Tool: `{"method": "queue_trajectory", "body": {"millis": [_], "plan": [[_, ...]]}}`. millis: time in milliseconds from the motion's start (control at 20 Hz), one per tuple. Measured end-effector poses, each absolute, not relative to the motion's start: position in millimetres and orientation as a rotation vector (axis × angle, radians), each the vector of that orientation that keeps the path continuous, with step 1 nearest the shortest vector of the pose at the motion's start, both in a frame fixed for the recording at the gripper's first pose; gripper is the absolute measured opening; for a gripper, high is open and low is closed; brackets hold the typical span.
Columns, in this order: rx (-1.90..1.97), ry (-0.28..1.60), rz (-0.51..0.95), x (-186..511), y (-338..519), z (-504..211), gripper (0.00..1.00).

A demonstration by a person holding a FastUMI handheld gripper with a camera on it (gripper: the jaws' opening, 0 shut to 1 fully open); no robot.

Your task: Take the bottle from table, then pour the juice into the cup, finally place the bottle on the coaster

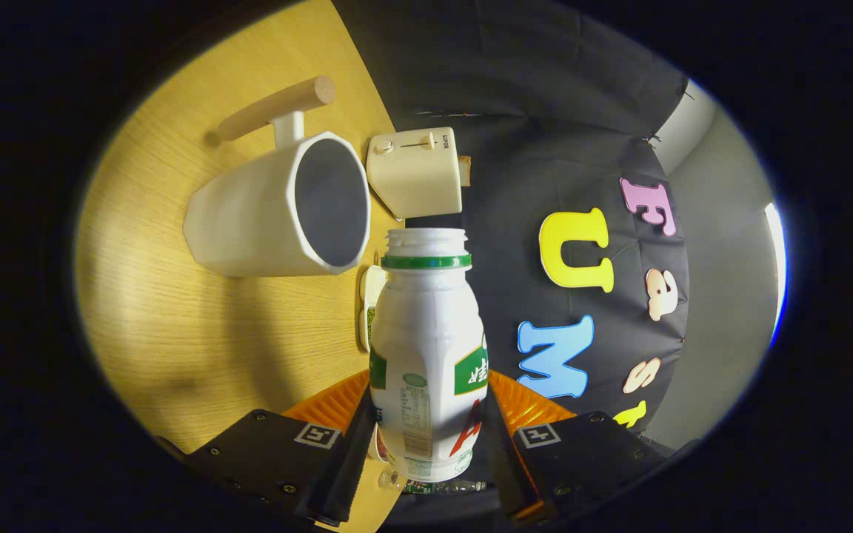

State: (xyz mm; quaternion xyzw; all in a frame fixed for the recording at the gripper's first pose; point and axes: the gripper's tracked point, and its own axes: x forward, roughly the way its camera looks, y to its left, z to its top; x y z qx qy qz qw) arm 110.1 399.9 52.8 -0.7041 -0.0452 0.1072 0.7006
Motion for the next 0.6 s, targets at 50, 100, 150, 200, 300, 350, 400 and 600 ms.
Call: {"method": "queue_trajectory", "body": {"millis": [50, 100, 150, 200, 300, 350, 400, 600], "plan": [[-1.575, -0.101, 0.239, 111, 400, 54, 0.72], [-1.579, -0.101, 0.238, 110, 400, 54, 0.72], [-1.585, -0.102, 0.235, 110, 399, 56, 0.72], [-1.59, -0.105, 0.234, 111, 400, 57, 0.72], [-1.617, -0.115, 0.225, 114, 401, 62, 0.72], [-1.634, -0.12, 0.219, 114, 400, 63, 0.72], [-1.649, -0.124, 0.216, 115, 401, 65, 0.72], [-1.67, -0.137, 0.212, 115, 401, 68, 0.72]]}}
